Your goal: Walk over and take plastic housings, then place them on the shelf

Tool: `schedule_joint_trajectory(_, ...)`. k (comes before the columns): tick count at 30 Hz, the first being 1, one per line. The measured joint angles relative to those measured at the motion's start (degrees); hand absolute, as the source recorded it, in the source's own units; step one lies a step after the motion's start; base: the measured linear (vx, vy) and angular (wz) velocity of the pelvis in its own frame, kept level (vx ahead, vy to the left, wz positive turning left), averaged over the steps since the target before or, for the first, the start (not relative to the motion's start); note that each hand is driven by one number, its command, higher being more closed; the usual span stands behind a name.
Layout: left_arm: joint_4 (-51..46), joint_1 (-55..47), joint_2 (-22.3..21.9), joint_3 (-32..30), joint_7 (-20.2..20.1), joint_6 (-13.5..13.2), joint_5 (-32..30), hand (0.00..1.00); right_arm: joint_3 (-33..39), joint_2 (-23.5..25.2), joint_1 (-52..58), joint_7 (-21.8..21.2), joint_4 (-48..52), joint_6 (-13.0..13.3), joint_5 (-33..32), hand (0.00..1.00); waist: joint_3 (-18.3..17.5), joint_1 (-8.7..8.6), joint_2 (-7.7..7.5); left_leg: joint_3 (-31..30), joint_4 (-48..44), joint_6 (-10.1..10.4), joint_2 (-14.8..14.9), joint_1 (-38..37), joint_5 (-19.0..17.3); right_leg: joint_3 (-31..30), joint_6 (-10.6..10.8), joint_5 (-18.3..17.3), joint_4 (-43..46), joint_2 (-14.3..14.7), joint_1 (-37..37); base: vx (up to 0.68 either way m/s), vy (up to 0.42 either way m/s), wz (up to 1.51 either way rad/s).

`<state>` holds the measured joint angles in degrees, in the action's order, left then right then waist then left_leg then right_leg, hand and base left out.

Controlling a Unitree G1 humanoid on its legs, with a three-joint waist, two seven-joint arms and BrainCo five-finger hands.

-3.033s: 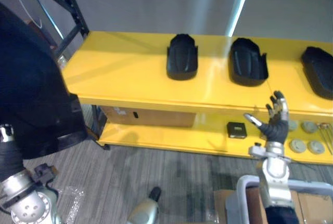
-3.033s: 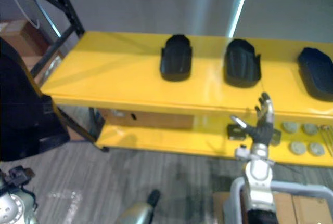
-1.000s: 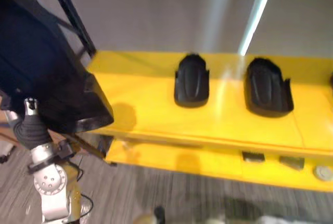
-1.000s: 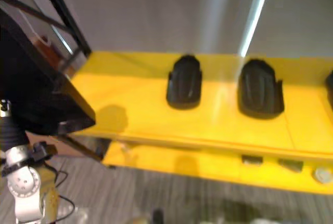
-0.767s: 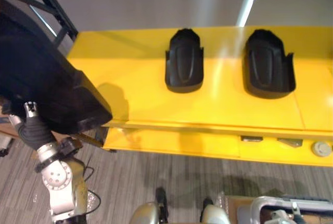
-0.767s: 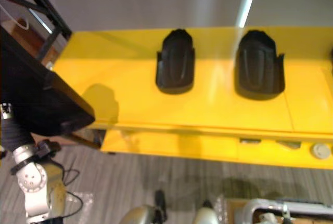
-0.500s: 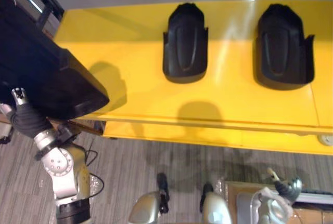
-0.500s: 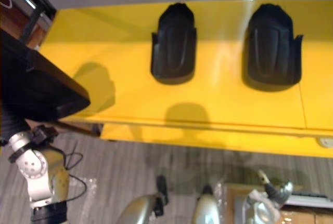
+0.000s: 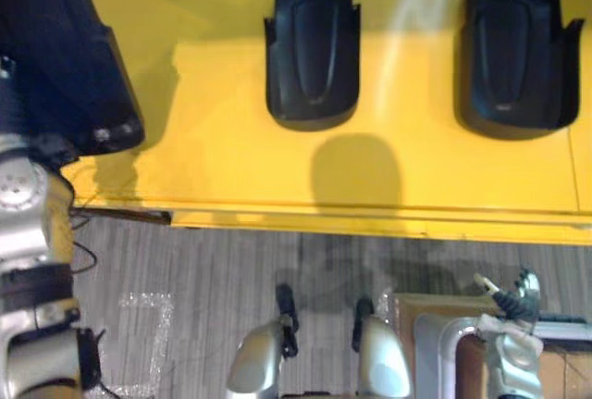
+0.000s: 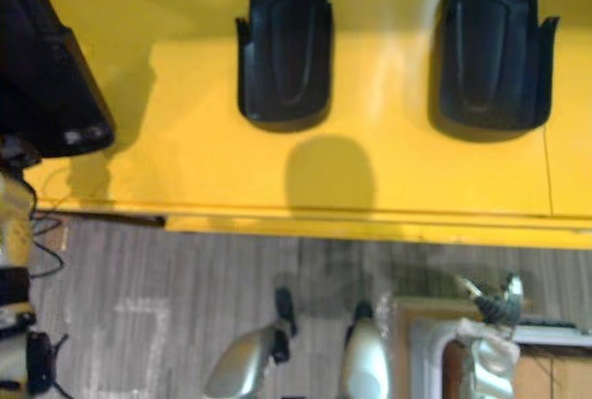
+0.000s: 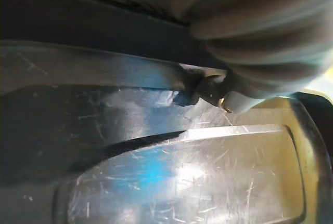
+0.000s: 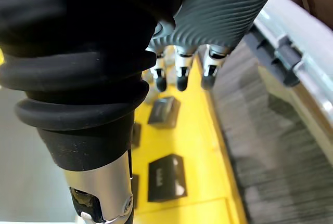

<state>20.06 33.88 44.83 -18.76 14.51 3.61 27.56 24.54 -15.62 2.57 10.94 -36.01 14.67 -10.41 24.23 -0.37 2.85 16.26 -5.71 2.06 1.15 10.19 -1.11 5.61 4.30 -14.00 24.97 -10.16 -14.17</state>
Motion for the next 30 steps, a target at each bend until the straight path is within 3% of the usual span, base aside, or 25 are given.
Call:
schedule_joint_trajectory(2,3.17,1.71,0.28,1.25,-0.66,3.25,1.48,1.0,-0.07,0.0,-0.01,-1.01,-0.81,-0.14,0.04,0.0,0.0,-0.12,0.0,0.06,-0.06,0.0,0.04,-0.01,0.0,-0.15,-0.11,-0.06,0.1,0.05,-0.03,0.0,0.0,0.0)
schedule_joint_trajectory(7,6.59,3.73,0.33,1.93,-4.64,8.16,1.84,1.0,-1.59,-0.01,-0.02,-1.15,-1.05,-1.36,-0.01,0.0,0.01,-0.27,-0.01,0.31,-0.41,0.0,0.24,0.33,-0.03,-0.92,-0.15,-0.08,0.22,0.34,-0.48,0.0,-0.007,-0.02)
schedule_joint_trajectory(11,10.36,5.63,0.33,2.45,-7.98,10.34,4.27,1.0,-1.92,-0.01,-0.06,-1.18,-1.11,-2.34,-0.01,0.0,0.25,-0.6,-0.28,0.82,-0.9,-0.01,0.36,0.93,-0.03,-1.29,-0.15,-0.08,0.2,0.34,-1.14,-0.02,0.001,-0.05)
schedule_joint_trajectory(20,12.86,8.89,0.16,5.57,-8.35,11.49,5.45,1.0,-2.67,-0.01,-0.32,-1.32,-1.08,-3.67,-0.01,0.0,1.1,-0.7,-1.48,1.75,-1.32,-0.01,0.37,1.99,-0.04,-2.39,-0.07,0.19,0.01,0.37,-2.36,-0.02,0.004,-0.04)
schedule_joint_trajectory(30,14.88,16.01,0.21,8.76,-6.62,12.08,-1.73,1.0,-2.88,-0.18,-0.67,-2.25,-1.14,-3.66,-0.01,0.0,1.29,-0.95,-1.82,1.82,-1.92,-0.01,0.57,3.18,-0.04,-2.59,-0.14,1.59,-0.73,0.61,-3.1,0.0,0.0,0.0)
